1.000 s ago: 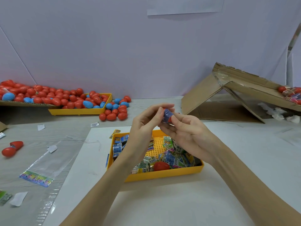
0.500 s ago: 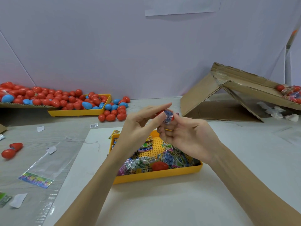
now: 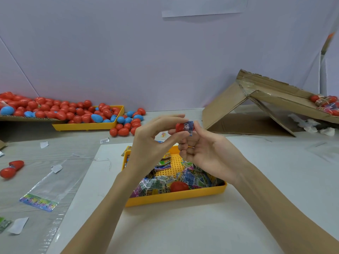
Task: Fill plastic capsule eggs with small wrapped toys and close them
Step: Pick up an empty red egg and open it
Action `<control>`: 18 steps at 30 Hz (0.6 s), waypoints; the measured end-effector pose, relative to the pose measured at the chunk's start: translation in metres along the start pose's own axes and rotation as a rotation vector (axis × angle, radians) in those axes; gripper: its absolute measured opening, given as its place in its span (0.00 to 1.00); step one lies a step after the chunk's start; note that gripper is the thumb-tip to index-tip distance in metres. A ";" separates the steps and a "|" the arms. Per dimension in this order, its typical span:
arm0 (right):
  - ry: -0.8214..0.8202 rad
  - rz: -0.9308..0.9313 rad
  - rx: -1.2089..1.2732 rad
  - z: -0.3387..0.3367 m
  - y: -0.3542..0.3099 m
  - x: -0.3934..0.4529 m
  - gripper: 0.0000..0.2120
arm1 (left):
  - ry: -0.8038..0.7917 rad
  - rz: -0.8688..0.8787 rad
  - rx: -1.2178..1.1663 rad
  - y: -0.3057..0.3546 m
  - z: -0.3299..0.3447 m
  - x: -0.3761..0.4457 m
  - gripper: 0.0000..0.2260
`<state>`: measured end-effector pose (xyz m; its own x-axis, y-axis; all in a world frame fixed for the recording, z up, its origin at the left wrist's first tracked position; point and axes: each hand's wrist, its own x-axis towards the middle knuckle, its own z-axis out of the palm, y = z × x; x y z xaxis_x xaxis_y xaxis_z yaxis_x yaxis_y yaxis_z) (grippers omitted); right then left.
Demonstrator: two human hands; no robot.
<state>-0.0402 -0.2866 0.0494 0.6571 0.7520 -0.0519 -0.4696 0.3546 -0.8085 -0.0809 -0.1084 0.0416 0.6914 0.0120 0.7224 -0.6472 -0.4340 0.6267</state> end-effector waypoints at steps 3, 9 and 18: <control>-0.013 0.010 0.010 -0.001 0.001 0.002 0.33 | 0.042 -0.029 -0.040 0.002 0.001 0.000 0.13; -0.027 0.034 0.064 -0.005 0.003 0.003 0.19 | 0.027 -0.065 -0.071 0.003 0.003 -0.001 0.10; -0.051 -0.026 0.020 -0.009 0.000 0.003 0.18 | 0.027 -0.163 -0.229 0.003 0.010 -0.005 0.07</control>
<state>-0.0331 -0.2895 0.0440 0.6385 0.7697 -0.0010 -0.4648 0.3845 -0.7976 -0.0828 -0.1190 0.0372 0.7858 0.0905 0.6119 -0.5856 -0.2097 0.7830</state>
